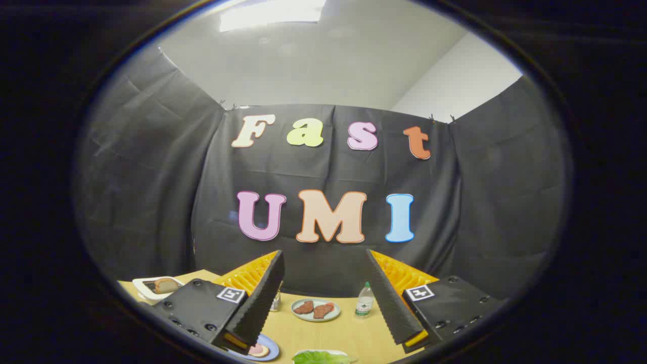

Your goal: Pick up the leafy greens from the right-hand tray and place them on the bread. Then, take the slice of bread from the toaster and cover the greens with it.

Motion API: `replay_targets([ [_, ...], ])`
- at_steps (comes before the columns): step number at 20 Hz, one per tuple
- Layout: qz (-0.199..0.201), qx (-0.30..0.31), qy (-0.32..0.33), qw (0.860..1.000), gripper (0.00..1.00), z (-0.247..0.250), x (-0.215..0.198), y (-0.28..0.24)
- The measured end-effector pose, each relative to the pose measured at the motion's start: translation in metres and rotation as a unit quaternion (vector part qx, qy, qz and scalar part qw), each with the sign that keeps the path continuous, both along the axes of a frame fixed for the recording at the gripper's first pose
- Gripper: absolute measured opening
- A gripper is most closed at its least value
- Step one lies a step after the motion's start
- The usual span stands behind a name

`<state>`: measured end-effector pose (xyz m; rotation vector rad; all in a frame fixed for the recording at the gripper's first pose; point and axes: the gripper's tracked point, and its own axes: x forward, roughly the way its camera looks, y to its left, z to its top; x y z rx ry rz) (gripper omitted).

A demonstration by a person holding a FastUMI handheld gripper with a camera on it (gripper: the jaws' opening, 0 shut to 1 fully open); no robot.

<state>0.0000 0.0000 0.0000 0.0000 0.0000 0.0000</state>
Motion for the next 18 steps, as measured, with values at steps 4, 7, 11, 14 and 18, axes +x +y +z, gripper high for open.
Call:
replay_targets([
  [4,-0.003,0.0,0.008,1.0,0.99,-0.004,-0.003,-0.01],
  [7,-0.006,0.0,0.009,1.0,0.99,-0.005,-0.005,-0.017],
  [11,-0.004,-0.002,0.009,1.0,0.99,-0.005,-0.007,-0.025],
  [14,0.003,-0.005,0.013,1.0,0.99,-0.01,-0.006,-0.029],
  [18,0.031,-0.013,0.026,0.999,0.99,-0.021,-0.004,-0.028],
])
